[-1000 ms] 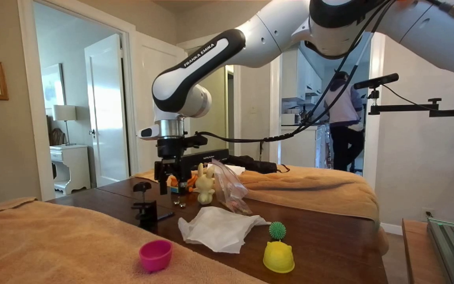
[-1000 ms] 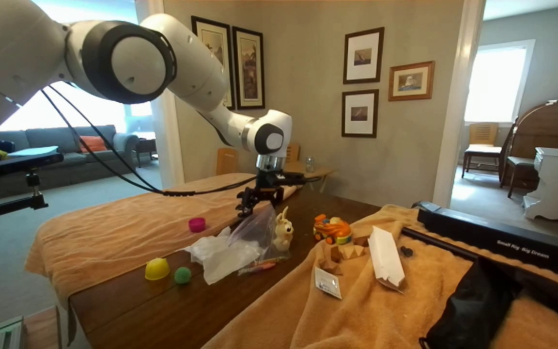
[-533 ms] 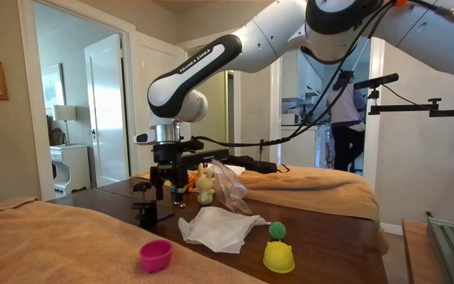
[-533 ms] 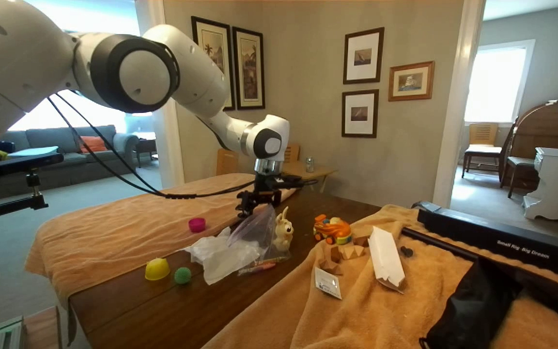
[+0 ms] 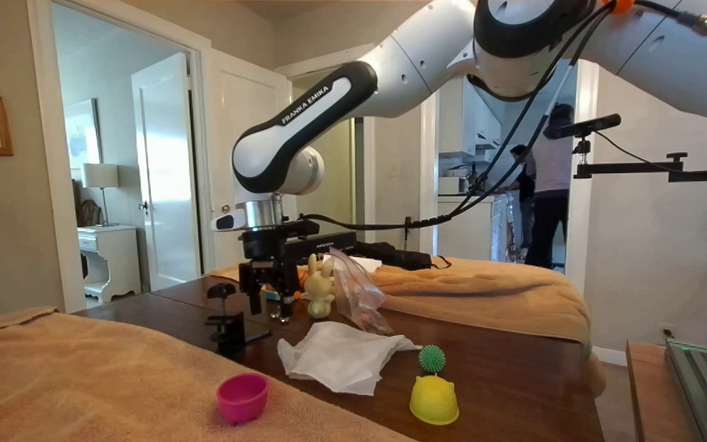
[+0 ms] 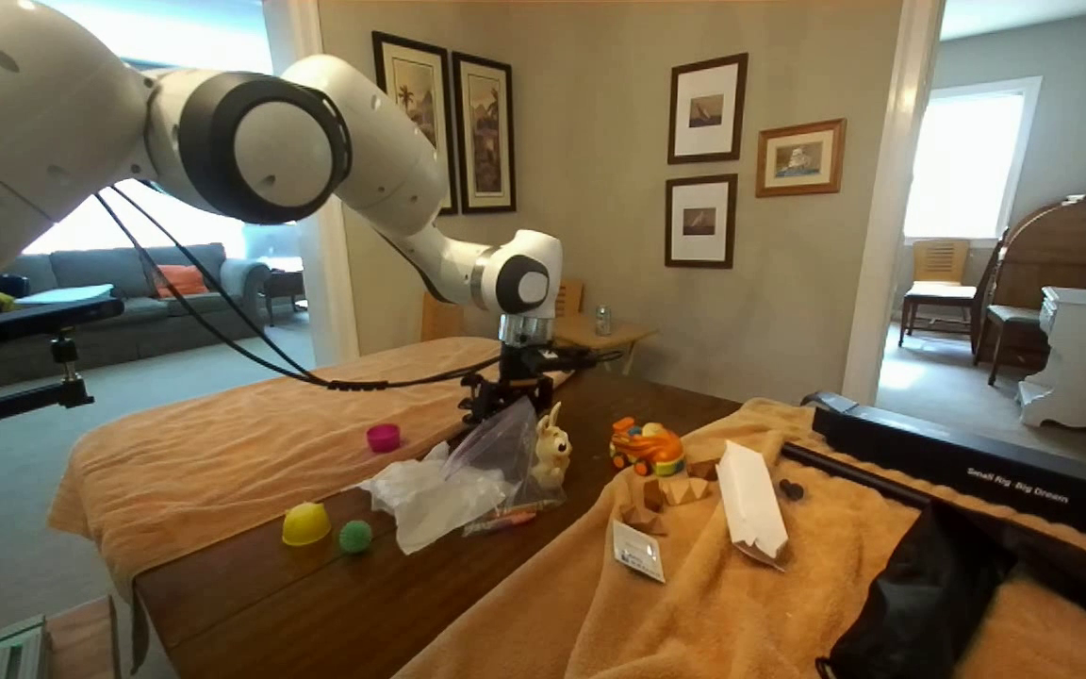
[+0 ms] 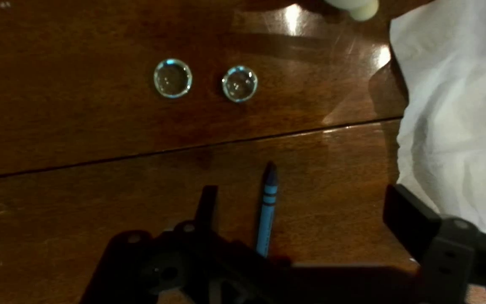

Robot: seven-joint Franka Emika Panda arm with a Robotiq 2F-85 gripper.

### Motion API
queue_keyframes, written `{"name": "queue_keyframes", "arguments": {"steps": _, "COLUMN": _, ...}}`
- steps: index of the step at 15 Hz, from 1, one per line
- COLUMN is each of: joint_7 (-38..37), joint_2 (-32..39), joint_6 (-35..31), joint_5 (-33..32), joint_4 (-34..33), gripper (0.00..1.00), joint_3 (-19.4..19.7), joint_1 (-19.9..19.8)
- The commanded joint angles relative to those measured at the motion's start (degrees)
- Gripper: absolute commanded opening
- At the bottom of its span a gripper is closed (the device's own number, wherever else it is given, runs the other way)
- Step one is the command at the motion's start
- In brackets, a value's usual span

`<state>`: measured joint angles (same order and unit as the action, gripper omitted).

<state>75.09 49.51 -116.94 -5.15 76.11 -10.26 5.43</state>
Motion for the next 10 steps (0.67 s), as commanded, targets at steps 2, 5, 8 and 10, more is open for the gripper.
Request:
{"name": "queue_keyframes", "arguments": {"steps": 2, "joint_7": 0.31, "joint_2": 2.47, "joint_6": -0.46, "joint_5": -1.61, "joint_4": -3.11, "gripper": 1.00, "joint_3": 0.28, "joint_1": 1.32}}
{"name": "queue_keyframes", "arguments": {"steps": 5, "joint_7": 0.43, "joint_2": 3.31, "joint_6": -0.61, "joint_5": -1.46, "joint_4": -3.78, "gripper": 1.00, "joint_3": 0.18, "joint_1": 1.59}}
{"name": "queue_keyframes", "arguments": {"steps": 8, "joint_7": 0.36, "joint_2": 3.95, "joint_6": -0.68, "joint_5": -1.34, "joint_4": -4.26, "gripper": 0.97, "joint_3": 0.23, "joint_1": 1.64}}
{"name": "queue_keyframes", "arguments": {"steps": 10, "joint_7": 0.31, "joint_2": 4.28, "joint_6": -0.81, "joint_5": -1.27, "joint_4": -4.48, "gripper": 0.95, "joint_3": 0.24, "joint_1": 1.57}}
